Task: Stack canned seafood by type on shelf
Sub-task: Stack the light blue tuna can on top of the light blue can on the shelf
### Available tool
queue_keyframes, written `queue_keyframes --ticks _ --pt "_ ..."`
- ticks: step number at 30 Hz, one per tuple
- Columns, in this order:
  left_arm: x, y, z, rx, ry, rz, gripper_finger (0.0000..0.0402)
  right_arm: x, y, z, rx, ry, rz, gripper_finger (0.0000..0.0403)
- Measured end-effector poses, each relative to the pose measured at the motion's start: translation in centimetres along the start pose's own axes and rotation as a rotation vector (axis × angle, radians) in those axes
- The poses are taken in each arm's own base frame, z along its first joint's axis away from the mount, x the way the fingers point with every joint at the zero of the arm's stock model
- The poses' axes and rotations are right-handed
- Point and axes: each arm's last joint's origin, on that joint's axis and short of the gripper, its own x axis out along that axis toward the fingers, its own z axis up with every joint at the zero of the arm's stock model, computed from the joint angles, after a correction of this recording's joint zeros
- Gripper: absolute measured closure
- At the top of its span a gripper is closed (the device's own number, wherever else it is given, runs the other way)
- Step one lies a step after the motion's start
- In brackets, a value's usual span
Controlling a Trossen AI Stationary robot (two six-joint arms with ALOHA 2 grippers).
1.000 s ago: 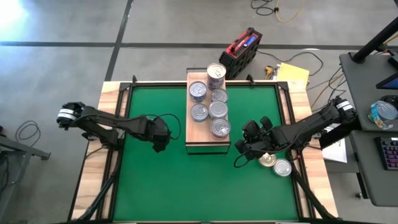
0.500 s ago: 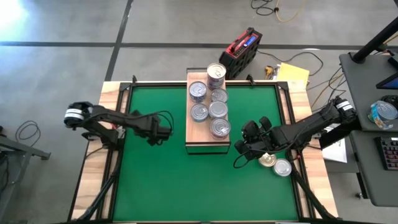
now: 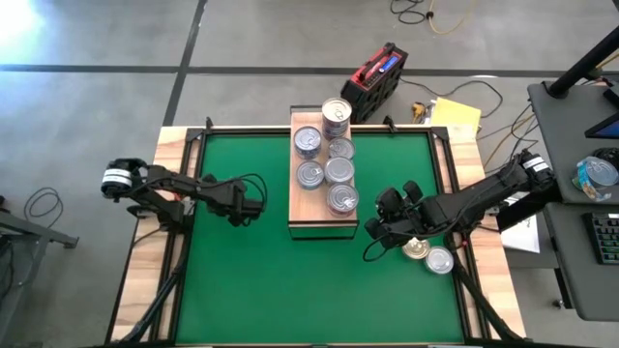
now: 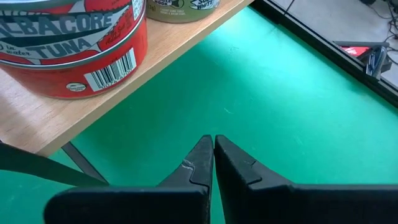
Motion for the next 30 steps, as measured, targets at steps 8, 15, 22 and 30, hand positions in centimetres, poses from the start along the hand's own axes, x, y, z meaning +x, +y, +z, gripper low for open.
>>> queue_keyframes --ticks 8,15,22,30 --pt "-0.1 -0.3 0.1 0.022 0.019 -0.048 0.0401 0.0 0.0 0.0 -0.001 0.000 -0.001 0.0394" --pt "-0.4 -0.5 -0.2 0.107 0.042 -0.080 0.0402 0.0 0.0 0.0 -0.003 0.000 0.000 0.0394" --pt "-2.1 -1.1 0.0 0.158 0.061 -0.163 0.0401 0.0 0.0 0.0 -0.012 0.000 0.000 0.0394" --pt "-3.5 -2.6 -0.5 0.269 0.017 -0.291 0.0402 0.0 0.0 0.0 -0.028 0.001 0.000 0.0394"
